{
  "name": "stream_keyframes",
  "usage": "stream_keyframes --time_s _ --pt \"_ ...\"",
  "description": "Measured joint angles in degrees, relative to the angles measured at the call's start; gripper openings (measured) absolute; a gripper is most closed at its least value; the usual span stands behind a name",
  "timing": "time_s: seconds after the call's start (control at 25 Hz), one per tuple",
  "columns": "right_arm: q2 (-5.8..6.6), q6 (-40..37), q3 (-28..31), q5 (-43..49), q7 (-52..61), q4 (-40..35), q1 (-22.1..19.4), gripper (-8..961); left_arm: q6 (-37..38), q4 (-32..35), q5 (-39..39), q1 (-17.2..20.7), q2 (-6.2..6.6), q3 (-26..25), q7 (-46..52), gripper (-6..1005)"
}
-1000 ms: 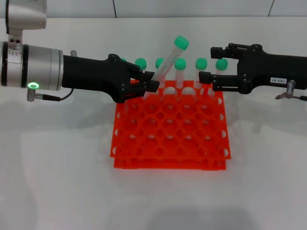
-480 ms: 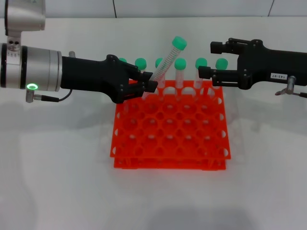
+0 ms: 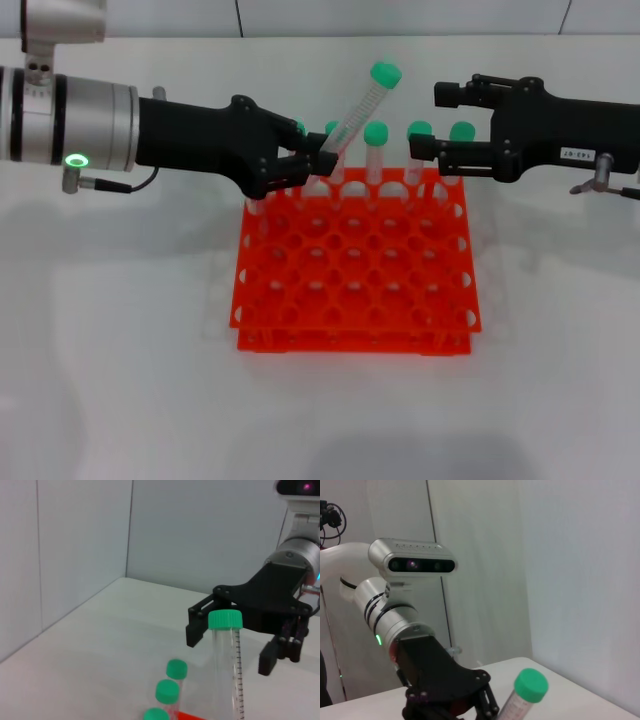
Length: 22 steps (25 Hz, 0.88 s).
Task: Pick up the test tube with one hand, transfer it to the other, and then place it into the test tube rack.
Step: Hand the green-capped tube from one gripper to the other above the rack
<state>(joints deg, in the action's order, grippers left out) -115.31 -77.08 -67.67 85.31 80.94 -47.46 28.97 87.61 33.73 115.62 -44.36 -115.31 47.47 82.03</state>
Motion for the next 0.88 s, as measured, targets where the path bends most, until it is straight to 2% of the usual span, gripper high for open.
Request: stream_keyframes --time_s 0.88 --pt "-0.04 0.5 0.0 -0.1 0.1 -1.6 1.1 766 -0.8 0.0 0.6 -1.0 -0.52 0.6 -0.7 184"
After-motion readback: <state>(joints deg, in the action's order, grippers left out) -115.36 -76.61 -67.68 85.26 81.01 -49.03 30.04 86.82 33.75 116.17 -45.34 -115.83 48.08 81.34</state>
